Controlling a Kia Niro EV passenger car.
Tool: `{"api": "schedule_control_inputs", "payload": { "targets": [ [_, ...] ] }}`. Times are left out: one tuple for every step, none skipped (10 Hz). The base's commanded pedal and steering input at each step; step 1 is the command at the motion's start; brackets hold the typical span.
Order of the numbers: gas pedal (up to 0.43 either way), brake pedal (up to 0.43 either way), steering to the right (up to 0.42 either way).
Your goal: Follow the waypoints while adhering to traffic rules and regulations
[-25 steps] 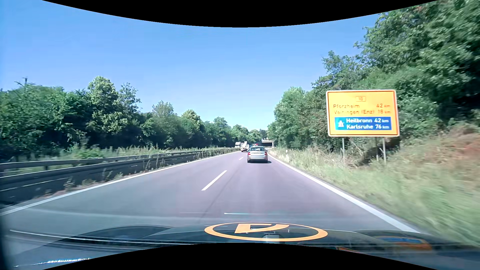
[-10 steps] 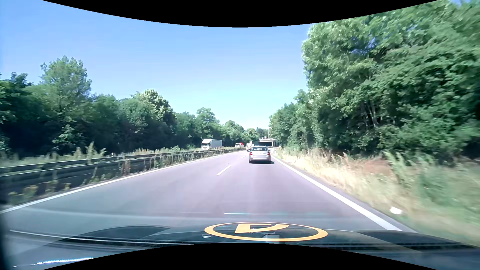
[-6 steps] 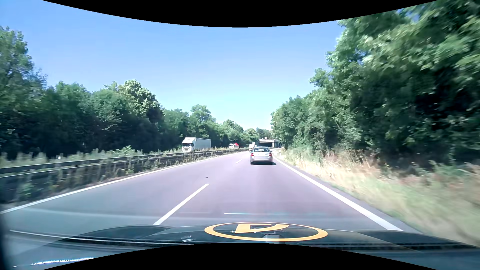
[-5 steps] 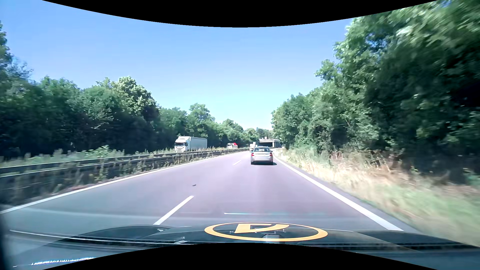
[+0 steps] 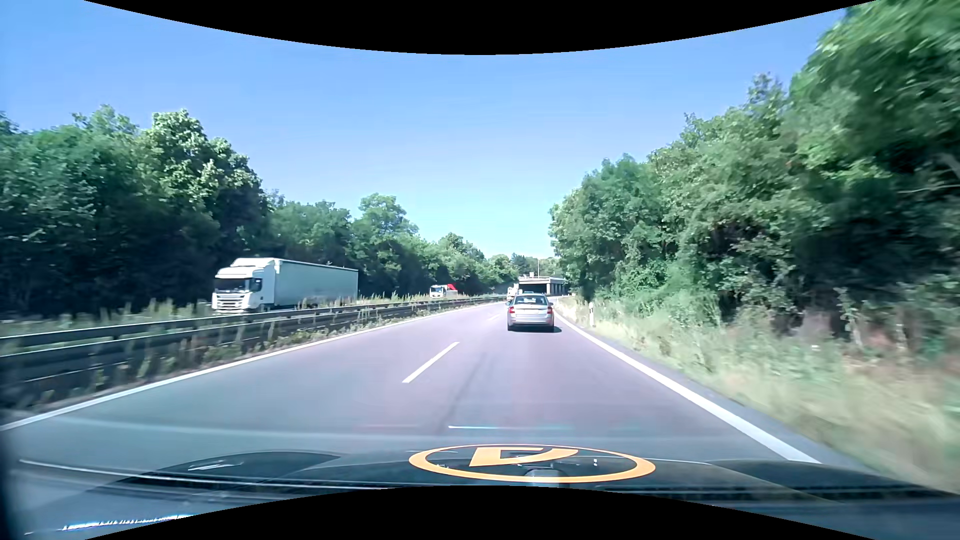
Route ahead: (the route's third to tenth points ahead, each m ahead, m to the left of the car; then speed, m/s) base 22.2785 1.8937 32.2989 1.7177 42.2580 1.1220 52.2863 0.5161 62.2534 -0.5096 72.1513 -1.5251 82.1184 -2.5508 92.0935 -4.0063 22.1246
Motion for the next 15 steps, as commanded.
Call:
{"api": "schedule_control_inputs", "payload": {
  "targets": [
    [0.331,0.0,-0.001],
    [0.287,0.0,-0.002],
    [0.26,0.0,-0.002],
    [0.248,0.0,-0.001],
    [0.248,0.0,0.0],
    [0.248,0.0,0.001],
    [0.248,0.0,0.001],
    [0.26,0.0,0.003],
    [0.26,0.0,0.003],
    [0.26,0.0,0.005],
    [0.26,0.0,0.005],
    [0.26,0.0,0.005],
    [0.26,0.0,0.005],
    [0.26,0.0,0.005],
    [0.26,0.0,0.005]
  ]
}}
